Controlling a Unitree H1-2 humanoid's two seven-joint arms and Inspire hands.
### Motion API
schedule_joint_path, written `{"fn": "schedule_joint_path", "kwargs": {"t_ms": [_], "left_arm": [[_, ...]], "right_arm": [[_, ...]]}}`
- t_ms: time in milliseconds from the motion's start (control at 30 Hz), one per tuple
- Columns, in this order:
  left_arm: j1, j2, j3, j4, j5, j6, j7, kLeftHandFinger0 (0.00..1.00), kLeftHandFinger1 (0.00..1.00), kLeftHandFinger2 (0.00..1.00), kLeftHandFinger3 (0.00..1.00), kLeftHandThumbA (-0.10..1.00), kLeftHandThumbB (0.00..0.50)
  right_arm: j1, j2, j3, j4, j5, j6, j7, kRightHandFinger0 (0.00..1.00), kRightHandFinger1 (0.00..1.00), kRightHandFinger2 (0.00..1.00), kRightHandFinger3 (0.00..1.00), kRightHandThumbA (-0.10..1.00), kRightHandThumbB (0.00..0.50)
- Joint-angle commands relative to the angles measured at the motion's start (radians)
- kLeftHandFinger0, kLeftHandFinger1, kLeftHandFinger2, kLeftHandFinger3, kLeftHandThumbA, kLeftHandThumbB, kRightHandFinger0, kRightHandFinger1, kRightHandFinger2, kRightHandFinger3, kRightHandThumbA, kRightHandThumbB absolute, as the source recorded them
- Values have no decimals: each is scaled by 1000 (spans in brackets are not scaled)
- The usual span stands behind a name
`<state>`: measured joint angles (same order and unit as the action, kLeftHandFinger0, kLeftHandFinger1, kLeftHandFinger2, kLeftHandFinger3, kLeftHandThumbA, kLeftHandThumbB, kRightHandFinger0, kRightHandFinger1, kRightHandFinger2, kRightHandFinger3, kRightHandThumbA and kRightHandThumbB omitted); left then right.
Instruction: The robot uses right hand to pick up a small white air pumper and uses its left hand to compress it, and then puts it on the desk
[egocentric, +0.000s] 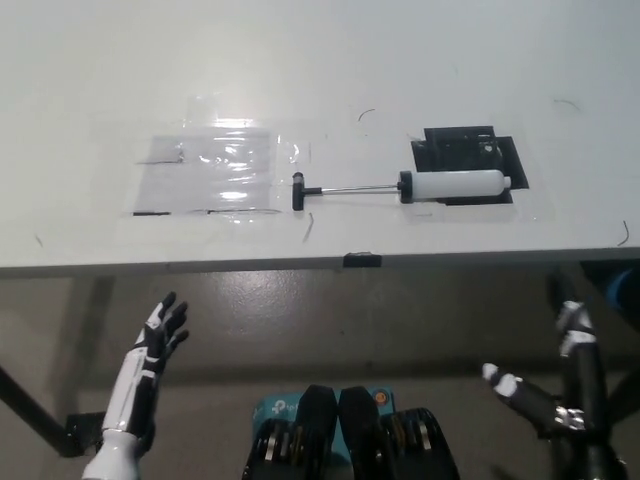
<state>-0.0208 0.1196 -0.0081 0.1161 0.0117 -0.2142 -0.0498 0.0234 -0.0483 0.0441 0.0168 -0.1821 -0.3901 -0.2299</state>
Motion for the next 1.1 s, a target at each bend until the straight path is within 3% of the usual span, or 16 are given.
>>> {"fn": "schedule_joint_path", "kwargs": {"t_ms": [0, 100, 233, 300, 333, 433, 600, 700, 933, 1067], "left_arm": [[-24, 4, -13, -14, 19, -68, -9, 1000, 1000, 1000, 1000, 1000, 91], [-26, 3, -13, -7, 32, -76, -2, 1000, 1000, 1000, 1000, 1000, 97], [-26, 6, -6, -18, 26, -68, -5, 1000, 1000, 1000, 1000, 1000, 86], [-25, 6, -7, -23, 28, -59, -6, 1000, 1000, 1000, 1000, 1000, 86], [-23, 6, -7, -29, 25, -53, -8, 1000, 1000, 1000, 1000, 1000, 79], [-13, 12, -4, -36, 27, -53, -8, 1000, 1000, 1000, 1000, 1000, 73], [-13, 12, 1, -32, 33, -58, -1, 1000, 1000, 1000, 1000, 1000, 70], [-9, 15, 3, -33, 40, -56, 1, 1000, 1000, 1000, 1000, 1000, 66], [-7, 19, 1, -25, 67, -73, 10, 1000, 1000, 1000, 1000, 991, 46], [-11, 20, 3, -26, 80, -70, 14, 1000, 1000, 1000, 1000, 981, 47]], "right_arm": [[-12, -10, 0, -139, -101, -80, -145, 1000, 1000, 1000, 1000, 998, 114], [-61, -28, -36, -212, -101, -65, -51, 1000, 1000, 1000, 1000, 963, 127], [-189, -144, -16, -314, -61, 182, 132, 1000, 1000, 1000, 1000, 1000, 182], [-288, -222, -5, -334, -38, 360, 234, 1000, 1000, 1000, 1000, 1000, 248], [-337, -258, 5, -319, -31, 398, 272, 1000, 1000, 1000, 1000, 1000, 244], [-483, -336, 41, -214, -51, 465, 359, 1000, 1000, 1000, 1000, 1000, 299], [-706, -427, 124, -26, -25, 596, 533, 1000, 1000, 1000, 1000, 1000, 337], [-812, -441, 186, 103, -59, 594, 596, 1000, 1000, 1000, 1000, 1000, 313], [-1038, -391, 309, 470, -111, 616, 686, 1000, 1000, 1000, 1000, 1000, 417], [-1097, -355, 345, 577, -116, 599, 677, 1000, 1000, 1000, 1000, 1000, 432]]}}
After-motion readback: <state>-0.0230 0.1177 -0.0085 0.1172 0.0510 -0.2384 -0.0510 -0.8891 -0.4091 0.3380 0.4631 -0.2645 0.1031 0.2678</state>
